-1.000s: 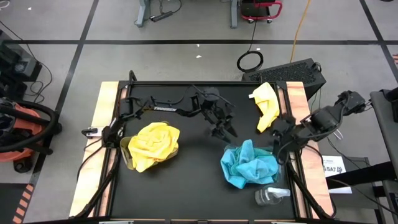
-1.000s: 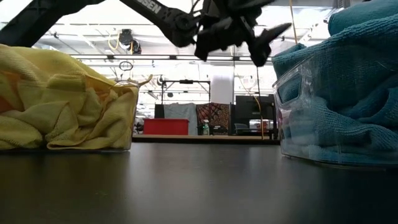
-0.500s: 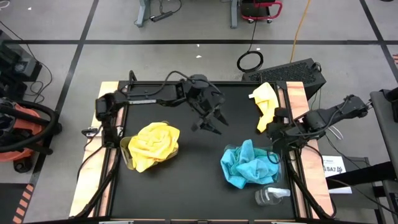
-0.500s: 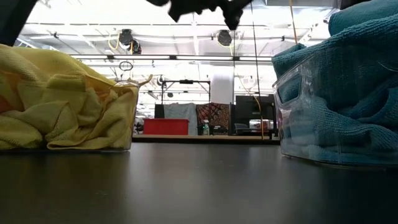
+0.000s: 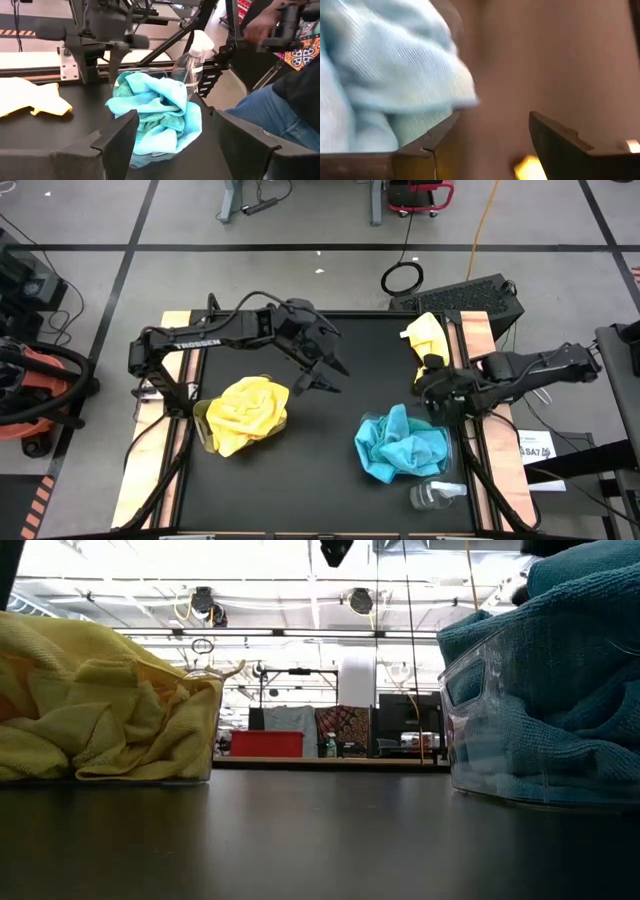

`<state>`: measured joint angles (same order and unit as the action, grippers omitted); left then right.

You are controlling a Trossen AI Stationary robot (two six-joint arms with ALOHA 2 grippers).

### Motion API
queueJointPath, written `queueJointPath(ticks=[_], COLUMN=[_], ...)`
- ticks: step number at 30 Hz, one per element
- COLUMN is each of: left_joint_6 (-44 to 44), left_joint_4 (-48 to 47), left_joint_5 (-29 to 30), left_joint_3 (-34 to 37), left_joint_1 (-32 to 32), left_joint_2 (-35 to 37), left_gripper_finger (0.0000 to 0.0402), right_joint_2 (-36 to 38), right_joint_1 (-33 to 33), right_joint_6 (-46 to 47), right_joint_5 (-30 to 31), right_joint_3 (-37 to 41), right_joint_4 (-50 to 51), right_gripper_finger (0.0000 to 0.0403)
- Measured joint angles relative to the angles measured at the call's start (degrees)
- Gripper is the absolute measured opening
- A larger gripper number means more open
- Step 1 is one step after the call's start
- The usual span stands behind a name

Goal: Sort microfiber towel by color & place in baskets
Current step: Put the yellow microfiber towel into the left transparent bin

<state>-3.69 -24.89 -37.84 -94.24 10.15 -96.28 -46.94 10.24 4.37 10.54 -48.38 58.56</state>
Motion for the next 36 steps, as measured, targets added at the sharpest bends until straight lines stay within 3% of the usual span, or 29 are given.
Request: queueJointPath(ticks=[3, 8, 15, 20, 29, 33, 36], left_joint_6=[0.2, 0.2, -0.1, -0.1, -0.1, -0.1, -0.1], left_joint_4=[-1.4, -3.2, -6.8, -8.0, -8.8, -8.8, -8.8], left_joint_5=[1.0, 2.1, 3.6, 3.7, 4.1, 4.1, 4.1], left_joint_3=[0.0, 0.0, 0.0, 0.0, 0.0, 0.0, 0.0], left_joint_1=[-1.0, -1.9, -2.1, -2.4, -2.4, -2.4, -2.4], left_joint_2=[0.4, 0.6, 1.0, 1.0, 1.0, 1.0, 1.0], left_gripper_finger=[0.0267, 0.0267, 0.0267, 0.0267, 0.0267, 0.0267, 0.0267], right_joint_2=[-0.8, -2.2, -2.6, -2.6, -5.4, -7.2, -9.1], right_joint_1=[-2.0, -9.2, -22.5, -30.1, -44.1, -49.9, -52.4], right_joint_6=[-5.2, -14.8, -22.7, -24.3, -24.5, -27.4, -28.0], right_joint_5=[-1.6, 1.1, -4.6, -9.0, -6.4, -14.0, -15.0], right_joint_3=[0.0, 0.0, 3.2, 9.2, 10.8, 10.8, 10.8], right_joint_4=[-6.5, -8.2, -8.0, -11.7, -13.8, -16.4, -20.5], right_gripper_finger=[0.0222, 0.0222, 0.0222, 0.0222, 0.0222, 0.0222, 0.0222])
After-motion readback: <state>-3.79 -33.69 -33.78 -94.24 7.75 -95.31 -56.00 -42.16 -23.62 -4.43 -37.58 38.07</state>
